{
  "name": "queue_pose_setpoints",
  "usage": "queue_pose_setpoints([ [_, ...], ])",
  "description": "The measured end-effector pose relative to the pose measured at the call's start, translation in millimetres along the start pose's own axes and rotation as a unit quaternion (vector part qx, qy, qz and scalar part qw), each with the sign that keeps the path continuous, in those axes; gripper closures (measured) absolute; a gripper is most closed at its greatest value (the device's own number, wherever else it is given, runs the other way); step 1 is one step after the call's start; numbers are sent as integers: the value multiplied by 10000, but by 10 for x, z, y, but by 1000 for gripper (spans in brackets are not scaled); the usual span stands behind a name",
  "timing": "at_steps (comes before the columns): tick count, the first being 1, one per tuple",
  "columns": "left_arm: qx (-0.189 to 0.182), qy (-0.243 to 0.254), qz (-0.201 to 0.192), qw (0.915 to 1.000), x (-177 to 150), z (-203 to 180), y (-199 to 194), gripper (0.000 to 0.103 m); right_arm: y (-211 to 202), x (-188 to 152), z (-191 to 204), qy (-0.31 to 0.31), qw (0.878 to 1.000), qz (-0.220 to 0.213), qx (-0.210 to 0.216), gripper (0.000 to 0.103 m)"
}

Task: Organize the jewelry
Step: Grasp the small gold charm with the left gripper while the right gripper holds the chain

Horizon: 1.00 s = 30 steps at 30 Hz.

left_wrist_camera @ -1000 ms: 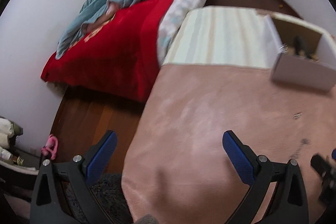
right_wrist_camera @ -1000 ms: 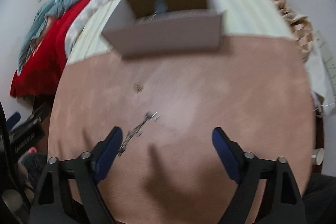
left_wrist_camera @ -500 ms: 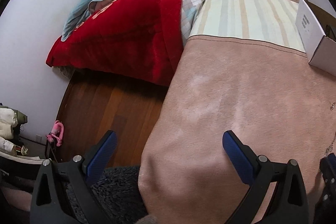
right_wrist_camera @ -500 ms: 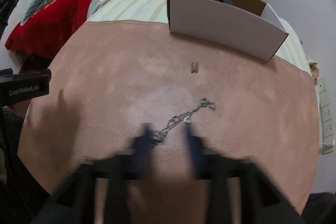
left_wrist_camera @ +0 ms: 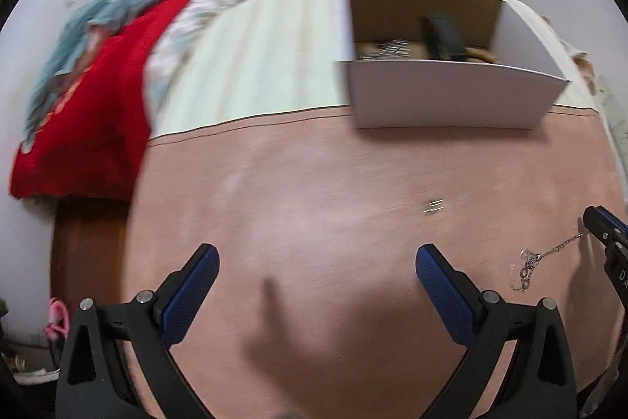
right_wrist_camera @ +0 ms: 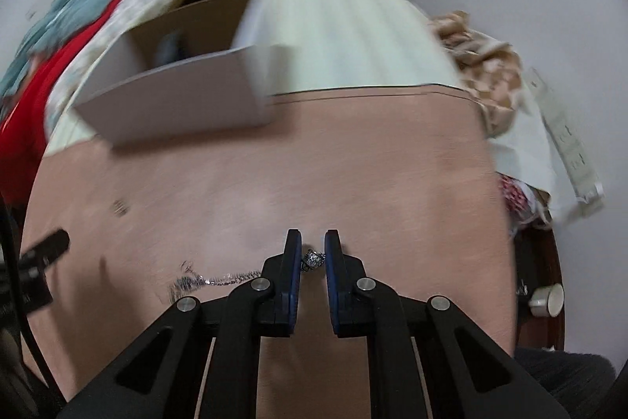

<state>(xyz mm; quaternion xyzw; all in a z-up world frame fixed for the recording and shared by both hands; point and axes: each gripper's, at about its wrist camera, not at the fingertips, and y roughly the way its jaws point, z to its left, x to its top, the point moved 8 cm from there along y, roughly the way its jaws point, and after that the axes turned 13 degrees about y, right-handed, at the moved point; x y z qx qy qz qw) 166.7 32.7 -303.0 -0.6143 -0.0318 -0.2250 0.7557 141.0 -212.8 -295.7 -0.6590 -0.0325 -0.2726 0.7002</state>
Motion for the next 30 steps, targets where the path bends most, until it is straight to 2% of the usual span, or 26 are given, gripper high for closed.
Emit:
queue_pose_setpoints([
  [5,-482,-119,67,9987,117,-255,113,1,59,39,-225,194,9998,61,-45,91],
  [7,-481,-121,-42,9988,177,-339,112,3,103,-14,-196,209,9997,92,-33,91],
  [10,-500,-143,-108,9986,219,-417,108,19,63,-35,-195,133,9999,20,-17,91],
  [12,-552,-159,-72,9983,227,-459,131,37,49,-63,-197,127,9999,3,12,91],
  [17,-515,-119,-37,9986,210,-461,176,40,72,-65,-189,170,9998,-11,85,91],
  [20,-533,-143,-75,9984,198,-472,188,52,77,-63,-185,168,9998,-23,100,91],
  [28,-502,-188,-173,9984,228,-474,185,60,82,-65,-186,224,9996,-44,142,91],
  [30,-541,-187,-191,9982,239,-490,182,66,80,-66,-188,223,9996,-40,150,91],
])
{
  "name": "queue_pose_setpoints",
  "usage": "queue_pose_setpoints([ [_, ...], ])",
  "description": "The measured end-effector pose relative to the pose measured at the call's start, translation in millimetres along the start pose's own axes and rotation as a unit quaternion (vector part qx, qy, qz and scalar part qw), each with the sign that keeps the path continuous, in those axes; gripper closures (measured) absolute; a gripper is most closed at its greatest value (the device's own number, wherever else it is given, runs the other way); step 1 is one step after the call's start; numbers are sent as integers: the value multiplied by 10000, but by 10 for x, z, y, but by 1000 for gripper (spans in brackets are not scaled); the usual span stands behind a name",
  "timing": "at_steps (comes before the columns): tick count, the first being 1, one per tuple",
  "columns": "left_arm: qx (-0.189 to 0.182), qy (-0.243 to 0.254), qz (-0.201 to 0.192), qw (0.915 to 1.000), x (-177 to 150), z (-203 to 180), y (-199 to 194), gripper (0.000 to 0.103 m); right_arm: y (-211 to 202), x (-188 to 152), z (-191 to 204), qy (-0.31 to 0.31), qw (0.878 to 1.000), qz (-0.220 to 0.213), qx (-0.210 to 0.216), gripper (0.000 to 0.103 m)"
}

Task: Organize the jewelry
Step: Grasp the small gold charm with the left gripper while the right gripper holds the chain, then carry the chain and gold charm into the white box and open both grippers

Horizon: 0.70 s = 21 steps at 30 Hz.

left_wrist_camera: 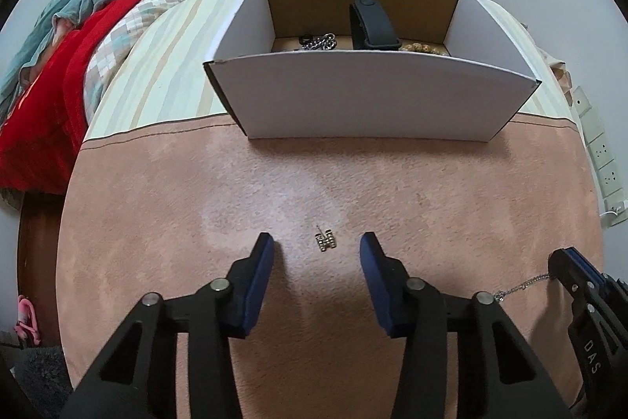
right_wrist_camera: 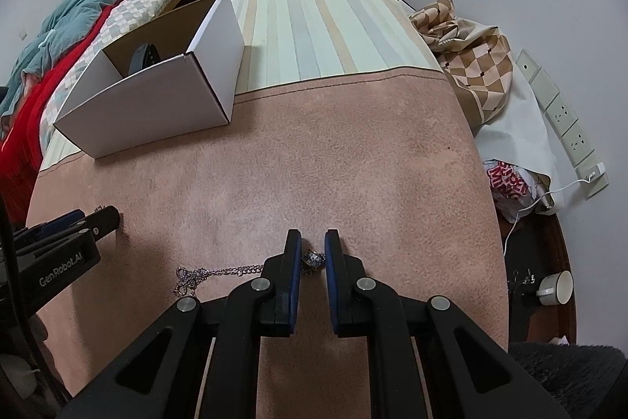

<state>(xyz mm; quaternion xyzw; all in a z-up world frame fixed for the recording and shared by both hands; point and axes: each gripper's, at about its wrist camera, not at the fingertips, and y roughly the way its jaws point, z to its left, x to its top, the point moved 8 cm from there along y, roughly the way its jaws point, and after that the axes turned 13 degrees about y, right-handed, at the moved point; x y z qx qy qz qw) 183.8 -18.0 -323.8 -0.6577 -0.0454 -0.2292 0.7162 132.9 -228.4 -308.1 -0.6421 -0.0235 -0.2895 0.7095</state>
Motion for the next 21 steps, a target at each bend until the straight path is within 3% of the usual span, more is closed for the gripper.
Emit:
queue_pose_setpoints([
  [4,-55,16,-34,10000,21,-33,-3,75,0,-4,4,20,10000,5,14,91],
  [9,-163,11,-80,9998,54,-65,-3,97,-5,-8,6,27,10000,6,19,91],
  [17,-208,125,-104,9997,28,-121,-71,97,-86,16,3,143,9998,-13,157,91],
  [21,-202,223,-235,9993,49,-121,-237,97,-293,99,109,164,9987,-159,462,91],
])
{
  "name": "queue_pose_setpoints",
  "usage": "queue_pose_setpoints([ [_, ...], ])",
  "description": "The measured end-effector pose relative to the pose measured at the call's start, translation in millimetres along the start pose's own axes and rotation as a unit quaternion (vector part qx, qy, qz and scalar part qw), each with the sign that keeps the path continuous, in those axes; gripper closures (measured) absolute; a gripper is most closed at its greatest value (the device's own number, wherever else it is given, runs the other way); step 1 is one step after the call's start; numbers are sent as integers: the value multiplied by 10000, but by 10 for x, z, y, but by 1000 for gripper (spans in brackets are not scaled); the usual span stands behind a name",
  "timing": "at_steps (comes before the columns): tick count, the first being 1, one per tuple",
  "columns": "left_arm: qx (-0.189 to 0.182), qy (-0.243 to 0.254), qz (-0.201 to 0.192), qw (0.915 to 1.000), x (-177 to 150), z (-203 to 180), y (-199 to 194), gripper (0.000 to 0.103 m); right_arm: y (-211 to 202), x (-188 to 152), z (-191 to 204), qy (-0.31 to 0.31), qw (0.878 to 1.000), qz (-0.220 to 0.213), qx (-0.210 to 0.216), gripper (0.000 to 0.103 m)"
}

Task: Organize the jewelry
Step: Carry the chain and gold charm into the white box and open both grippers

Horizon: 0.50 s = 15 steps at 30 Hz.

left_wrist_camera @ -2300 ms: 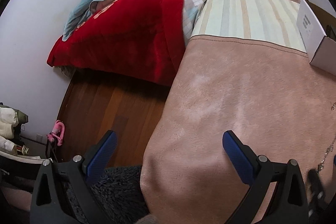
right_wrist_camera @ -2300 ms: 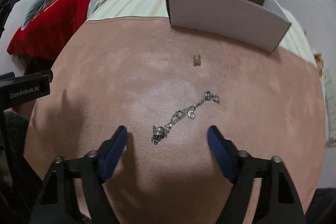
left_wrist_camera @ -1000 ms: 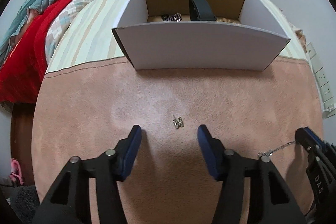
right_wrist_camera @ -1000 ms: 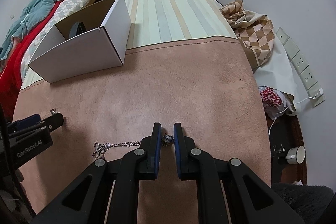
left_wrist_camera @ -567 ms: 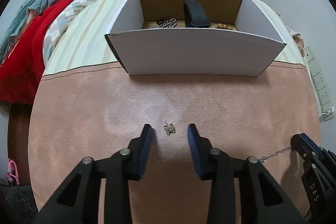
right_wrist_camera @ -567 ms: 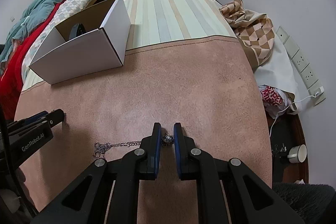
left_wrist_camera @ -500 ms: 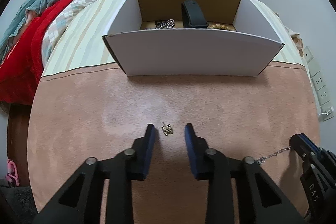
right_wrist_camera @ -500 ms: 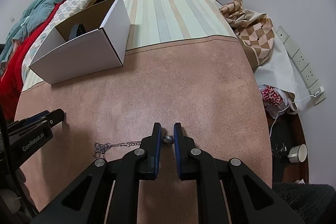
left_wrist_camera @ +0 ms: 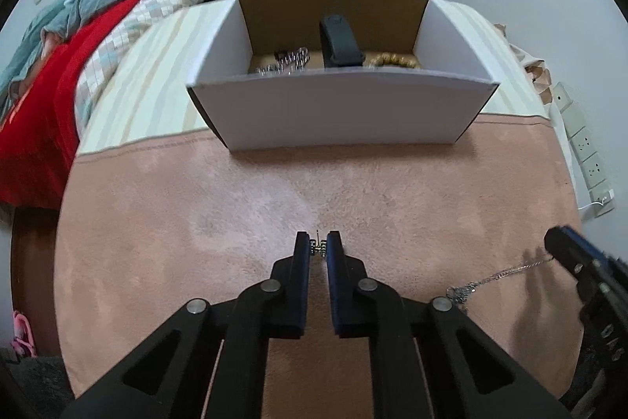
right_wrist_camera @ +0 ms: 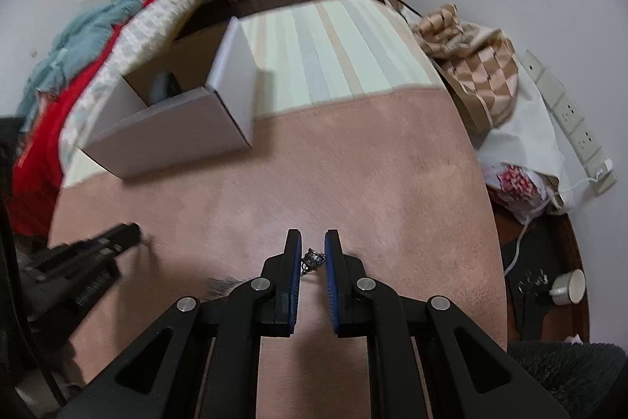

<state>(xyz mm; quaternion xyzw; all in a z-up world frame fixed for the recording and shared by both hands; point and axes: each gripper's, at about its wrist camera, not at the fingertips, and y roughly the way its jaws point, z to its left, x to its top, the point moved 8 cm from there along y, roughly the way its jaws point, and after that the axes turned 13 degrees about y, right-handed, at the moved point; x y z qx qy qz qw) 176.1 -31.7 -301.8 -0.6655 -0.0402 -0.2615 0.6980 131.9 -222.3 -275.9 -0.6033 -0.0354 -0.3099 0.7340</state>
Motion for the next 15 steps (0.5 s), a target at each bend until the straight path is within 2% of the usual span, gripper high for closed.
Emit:
queue_pose_setpoints([
  [8,20,-9,-423,9991,248,166,-432,97,-476,275,352,-99,9977,-311,589,91],
  [15,-49,-41,-829,9965,644,382,-843,97,-913,726,730,-329,9919,-605,1067,91],
])
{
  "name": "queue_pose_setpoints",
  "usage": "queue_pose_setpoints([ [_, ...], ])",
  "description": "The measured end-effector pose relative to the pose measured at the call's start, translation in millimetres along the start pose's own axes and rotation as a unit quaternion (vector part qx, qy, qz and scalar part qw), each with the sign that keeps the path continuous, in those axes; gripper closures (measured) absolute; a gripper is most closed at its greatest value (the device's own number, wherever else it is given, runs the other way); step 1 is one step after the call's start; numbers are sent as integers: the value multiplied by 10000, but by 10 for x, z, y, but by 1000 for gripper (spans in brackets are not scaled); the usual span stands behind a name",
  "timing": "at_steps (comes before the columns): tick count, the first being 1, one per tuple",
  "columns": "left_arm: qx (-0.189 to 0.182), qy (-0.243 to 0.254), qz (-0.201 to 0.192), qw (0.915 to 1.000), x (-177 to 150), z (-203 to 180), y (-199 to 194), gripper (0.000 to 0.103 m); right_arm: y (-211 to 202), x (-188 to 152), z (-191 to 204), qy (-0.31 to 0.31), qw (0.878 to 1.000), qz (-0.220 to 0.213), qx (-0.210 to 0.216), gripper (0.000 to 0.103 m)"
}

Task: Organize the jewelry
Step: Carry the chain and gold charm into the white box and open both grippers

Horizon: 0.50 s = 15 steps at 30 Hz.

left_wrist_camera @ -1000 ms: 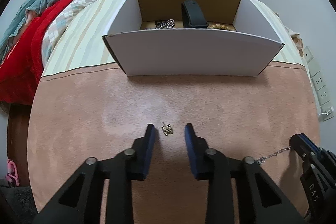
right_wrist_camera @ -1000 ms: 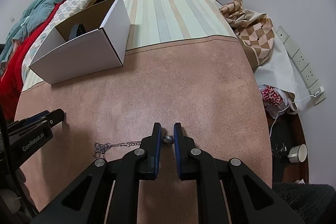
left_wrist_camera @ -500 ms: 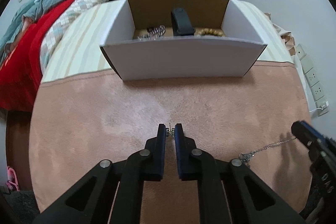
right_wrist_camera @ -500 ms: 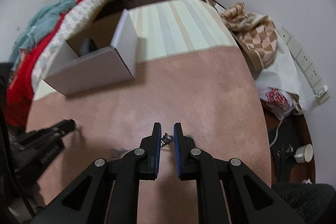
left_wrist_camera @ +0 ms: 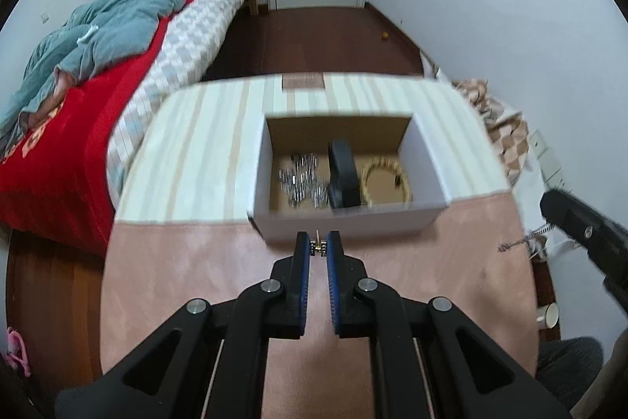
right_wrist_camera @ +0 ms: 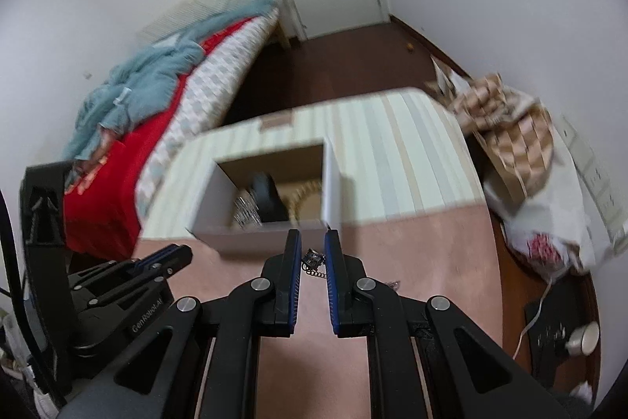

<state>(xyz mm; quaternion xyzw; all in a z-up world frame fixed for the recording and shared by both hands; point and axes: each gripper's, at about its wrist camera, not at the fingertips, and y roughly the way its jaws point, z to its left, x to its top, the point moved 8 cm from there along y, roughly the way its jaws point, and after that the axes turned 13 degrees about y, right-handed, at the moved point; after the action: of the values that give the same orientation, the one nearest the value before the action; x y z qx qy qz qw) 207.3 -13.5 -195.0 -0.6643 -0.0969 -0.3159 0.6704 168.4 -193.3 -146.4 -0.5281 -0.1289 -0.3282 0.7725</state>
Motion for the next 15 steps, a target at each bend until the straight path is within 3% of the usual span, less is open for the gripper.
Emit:
queue_pose_setpoints([
  [8,-191,-139,-133,9996,501,341,44,97,3,717,550,-572,9975,-247,331,91],
  [12,-197,-29,-17,9998,670,445,266,97,288,909,721,-736,9966,-53,375,91],
  [15,-409,-40,207,9989,731,474,501,97,579,947,766,-822,9961,164,288,91],
])
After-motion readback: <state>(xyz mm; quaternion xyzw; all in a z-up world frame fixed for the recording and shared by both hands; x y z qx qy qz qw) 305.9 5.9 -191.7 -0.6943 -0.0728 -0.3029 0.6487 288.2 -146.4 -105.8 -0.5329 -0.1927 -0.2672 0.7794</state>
